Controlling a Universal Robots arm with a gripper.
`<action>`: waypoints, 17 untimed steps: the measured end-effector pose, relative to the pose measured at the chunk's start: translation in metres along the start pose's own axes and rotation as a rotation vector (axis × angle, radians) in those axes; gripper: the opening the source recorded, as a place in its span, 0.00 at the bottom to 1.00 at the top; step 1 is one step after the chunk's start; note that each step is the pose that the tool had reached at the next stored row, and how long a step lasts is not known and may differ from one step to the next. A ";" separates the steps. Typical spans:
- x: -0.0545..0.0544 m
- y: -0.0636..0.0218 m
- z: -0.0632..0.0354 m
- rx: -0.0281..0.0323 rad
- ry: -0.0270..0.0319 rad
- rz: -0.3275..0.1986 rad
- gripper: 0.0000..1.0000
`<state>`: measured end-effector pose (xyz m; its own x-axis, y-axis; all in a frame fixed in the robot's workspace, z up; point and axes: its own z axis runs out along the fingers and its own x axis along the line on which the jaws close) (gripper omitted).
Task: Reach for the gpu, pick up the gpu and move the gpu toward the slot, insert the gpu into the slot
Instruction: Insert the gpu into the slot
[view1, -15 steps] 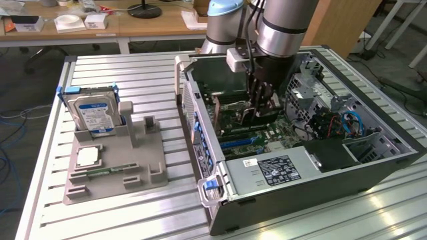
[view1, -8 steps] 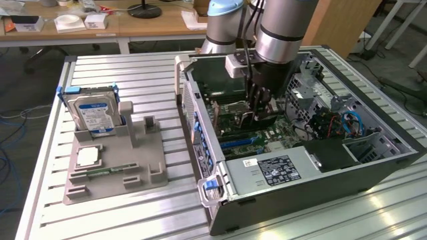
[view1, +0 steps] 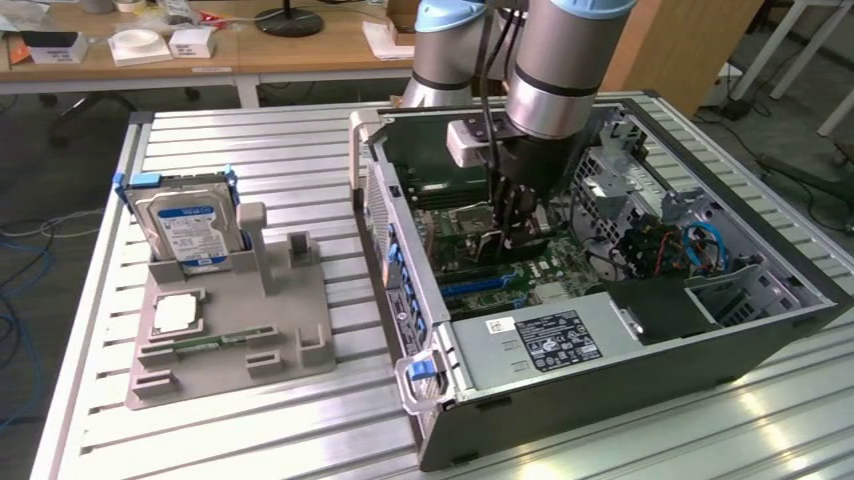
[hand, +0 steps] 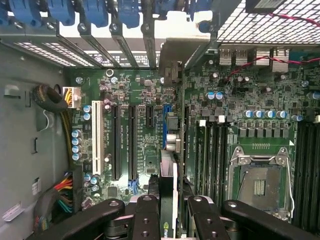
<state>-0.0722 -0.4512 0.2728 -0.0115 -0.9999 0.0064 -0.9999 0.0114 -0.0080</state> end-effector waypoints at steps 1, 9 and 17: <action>0.000 0.0001 0.0002 -0.0001 0.0007 0.000 0.27; 0.003 0.0023 0.0037 0.0001 0.0151 0.000 0.27; 0.003 0.0063 0.0150 0.0002 0.0180 0.000 0.27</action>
<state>-0.0785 -0.4539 0.2577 -0.0118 -0.9996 0.0244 -0.9999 0.0116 -0.0082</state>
